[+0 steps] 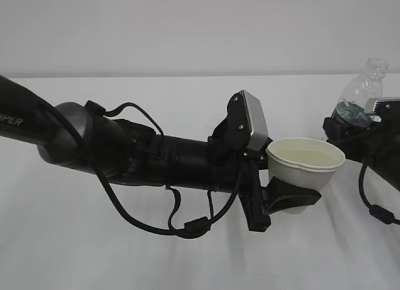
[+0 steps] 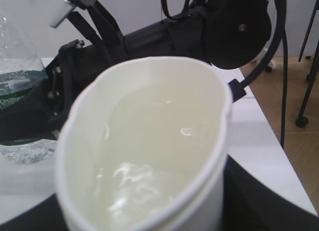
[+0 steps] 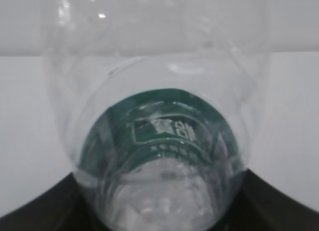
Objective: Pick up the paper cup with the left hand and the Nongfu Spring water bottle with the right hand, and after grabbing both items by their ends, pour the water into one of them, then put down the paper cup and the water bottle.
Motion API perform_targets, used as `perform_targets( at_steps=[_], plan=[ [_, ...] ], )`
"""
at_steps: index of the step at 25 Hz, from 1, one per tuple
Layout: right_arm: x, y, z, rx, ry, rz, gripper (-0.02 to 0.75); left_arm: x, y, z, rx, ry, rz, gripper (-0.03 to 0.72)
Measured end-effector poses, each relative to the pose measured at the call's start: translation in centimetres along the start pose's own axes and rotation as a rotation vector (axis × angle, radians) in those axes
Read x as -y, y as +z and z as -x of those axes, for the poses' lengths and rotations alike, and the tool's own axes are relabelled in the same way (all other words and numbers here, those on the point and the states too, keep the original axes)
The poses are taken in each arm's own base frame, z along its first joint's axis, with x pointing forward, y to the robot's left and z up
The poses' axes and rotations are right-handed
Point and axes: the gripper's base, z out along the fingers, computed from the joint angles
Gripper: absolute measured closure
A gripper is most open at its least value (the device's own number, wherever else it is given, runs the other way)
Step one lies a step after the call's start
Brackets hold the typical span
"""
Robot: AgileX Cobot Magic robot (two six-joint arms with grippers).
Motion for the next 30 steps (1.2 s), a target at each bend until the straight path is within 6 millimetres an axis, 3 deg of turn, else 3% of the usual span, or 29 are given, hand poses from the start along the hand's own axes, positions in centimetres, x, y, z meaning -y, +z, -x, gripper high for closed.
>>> perform_targets(
  at_steps=[7,30],
  plan=[
    [0.2,1.0,0.6,0.033,-0.007,-0.002,0.291,0.0,0.0,0.0,0.0,0.0,0.0,0.274],
    [0.8,4.0,-1.5,0.011,-0.005,-0.002,0.291,0.0,0.0,0.0,0.0,0.0,0.0,0.274]
  ],
)
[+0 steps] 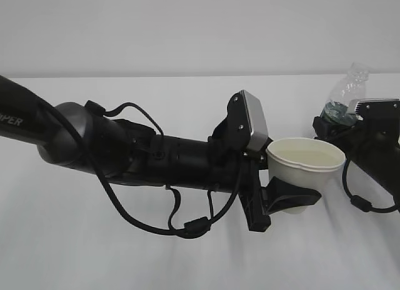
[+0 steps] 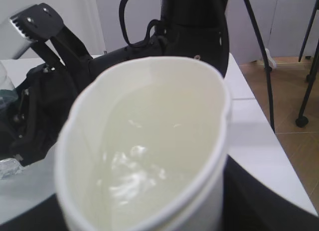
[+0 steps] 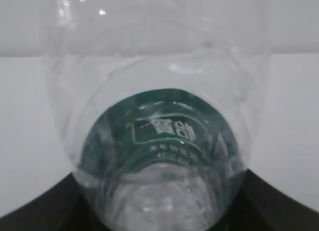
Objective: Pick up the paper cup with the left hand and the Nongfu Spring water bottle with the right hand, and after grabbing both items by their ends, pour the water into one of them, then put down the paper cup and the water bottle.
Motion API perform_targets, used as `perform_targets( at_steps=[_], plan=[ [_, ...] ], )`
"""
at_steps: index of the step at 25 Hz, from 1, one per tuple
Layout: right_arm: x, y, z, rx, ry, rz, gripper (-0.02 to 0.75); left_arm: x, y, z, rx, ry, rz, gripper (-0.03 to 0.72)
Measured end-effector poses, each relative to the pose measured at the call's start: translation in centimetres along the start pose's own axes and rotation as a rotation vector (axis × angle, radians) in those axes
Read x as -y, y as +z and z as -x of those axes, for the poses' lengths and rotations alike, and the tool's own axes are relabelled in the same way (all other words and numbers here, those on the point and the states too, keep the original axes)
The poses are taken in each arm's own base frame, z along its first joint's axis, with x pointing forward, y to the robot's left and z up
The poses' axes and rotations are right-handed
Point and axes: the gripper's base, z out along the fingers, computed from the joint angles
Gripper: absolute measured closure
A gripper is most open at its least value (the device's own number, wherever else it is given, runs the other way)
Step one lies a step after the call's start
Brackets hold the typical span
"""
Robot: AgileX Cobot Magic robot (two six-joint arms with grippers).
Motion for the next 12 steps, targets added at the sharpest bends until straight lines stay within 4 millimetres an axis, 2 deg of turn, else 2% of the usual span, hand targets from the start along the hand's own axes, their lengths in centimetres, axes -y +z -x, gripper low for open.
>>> perform_targets(
  at_steps=[12],
  plan=[
    [0.03,0.28,-1.05,-0.025,0.003,0.001,0.291,0.0,0.0,0.0,0.0,0.0,0.0,0.274]
  ],
)
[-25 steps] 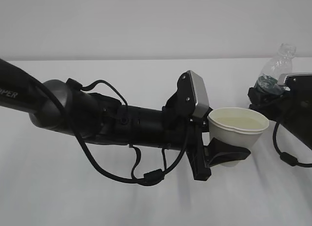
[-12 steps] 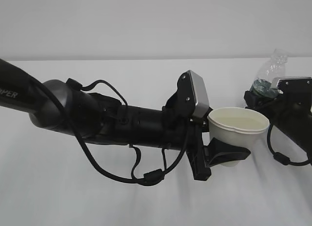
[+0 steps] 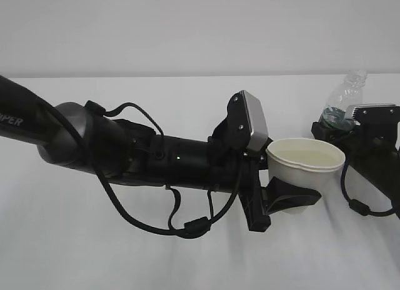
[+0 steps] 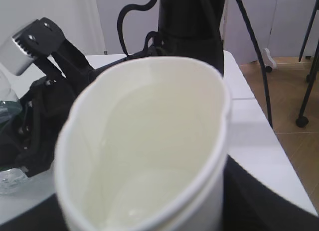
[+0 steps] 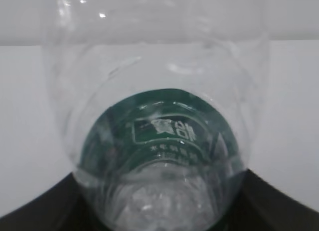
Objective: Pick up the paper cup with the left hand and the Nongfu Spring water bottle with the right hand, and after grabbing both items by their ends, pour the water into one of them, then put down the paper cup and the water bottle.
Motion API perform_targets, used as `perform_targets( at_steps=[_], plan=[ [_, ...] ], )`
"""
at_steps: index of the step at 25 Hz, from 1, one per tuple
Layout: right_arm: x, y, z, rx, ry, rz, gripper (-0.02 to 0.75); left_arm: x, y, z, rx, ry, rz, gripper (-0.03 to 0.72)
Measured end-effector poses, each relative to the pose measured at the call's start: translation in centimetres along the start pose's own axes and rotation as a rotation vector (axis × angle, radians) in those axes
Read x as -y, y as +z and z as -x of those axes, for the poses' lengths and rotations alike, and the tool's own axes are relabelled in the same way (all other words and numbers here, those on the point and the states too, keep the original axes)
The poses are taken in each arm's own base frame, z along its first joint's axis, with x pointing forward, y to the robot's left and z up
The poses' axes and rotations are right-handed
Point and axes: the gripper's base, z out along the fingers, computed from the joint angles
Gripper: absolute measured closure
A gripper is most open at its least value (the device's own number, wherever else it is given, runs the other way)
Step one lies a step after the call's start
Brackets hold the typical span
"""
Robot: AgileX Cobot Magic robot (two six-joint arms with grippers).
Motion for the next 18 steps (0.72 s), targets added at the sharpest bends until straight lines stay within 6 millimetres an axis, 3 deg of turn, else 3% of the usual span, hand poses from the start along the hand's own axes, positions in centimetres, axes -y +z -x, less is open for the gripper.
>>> perform_targets(
  at_steps=[11,18],
  plan=[
    [0.01,0.21,-0.21,0.016,-0.004,0.002,0.283,-0.01,0.0,-0.02,-0.002,0.0,0.001,0.274],
    [0.01,0.22,-0.35,0.013,-0.004,0.002,0.185,-0.01,0.0,-0.02,-0.002,0.0,0.001,0.274]
  ],
)
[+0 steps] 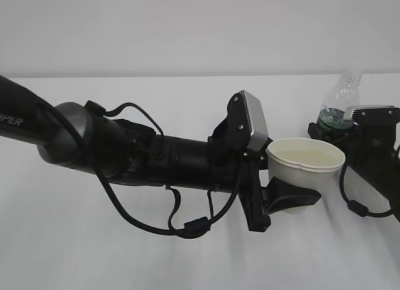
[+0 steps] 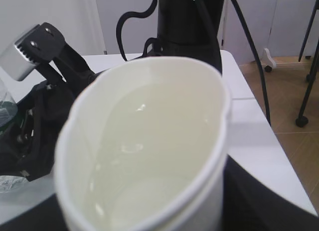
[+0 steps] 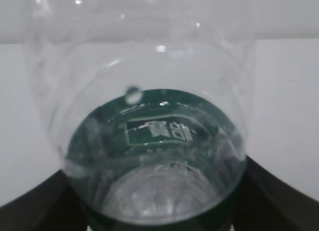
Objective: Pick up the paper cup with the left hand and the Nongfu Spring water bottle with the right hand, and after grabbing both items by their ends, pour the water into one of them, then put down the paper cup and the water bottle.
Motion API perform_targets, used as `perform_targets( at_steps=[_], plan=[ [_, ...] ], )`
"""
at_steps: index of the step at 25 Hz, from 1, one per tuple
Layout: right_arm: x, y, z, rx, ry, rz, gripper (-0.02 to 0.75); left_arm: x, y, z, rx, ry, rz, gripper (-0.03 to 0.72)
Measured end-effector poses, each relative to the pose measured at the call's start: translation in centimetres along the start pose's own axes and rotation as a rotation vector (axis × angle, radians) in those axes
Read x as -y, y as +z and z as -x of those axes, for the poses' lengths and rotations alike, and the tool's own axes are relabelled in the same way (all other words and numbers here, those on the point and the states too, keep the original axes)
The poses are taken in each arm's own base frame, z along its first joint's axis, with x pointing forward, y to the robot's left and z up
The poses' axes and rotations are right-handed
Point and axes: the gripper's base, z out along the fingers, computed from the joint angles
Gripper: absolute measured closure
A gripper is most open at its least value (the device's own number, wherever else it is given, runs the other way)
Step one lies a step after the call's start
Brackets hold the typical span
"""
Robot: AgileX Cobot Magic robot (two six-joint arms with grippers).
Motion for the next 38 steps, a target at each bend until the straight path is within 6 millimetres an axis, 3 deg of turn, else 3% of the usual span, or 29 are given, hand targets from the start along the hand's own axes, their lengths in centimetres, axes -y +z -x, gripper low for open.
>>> perform_targets(
  at_steps=[9,19,24,33,38],
  plan=[
    [-0.7,0.0,-0.1,0.0,-0.147,0.075,0.148,0.0,0.0,-0.1,-0.011,0.007,-0.004,0.274],
    [-0.6,-0.2,-0.2,-0.008,-0.157,0.063,0.148,0.0,0.0,-0.2,-0.026,0.01,0.001,0.274],
    [-0.6,-1.2,-0.9,-0.045,-0.14,0.048,0.148,0.0,0.0,-0.2,-0.026,0.01,0.001,0.275],
    [-0.8,-2.6,0.8,-0.021,-0.142,0.037,0.148,0.0,0.0,-0.3,-0.028,0.01,0.002,0.275],
    [-1.0,-3.8,0.5,-0.048,-0.137,0.04,0.148,0.0,0.0,-0.3,-0.028,0.01,0.002,0.275]
  ],
)
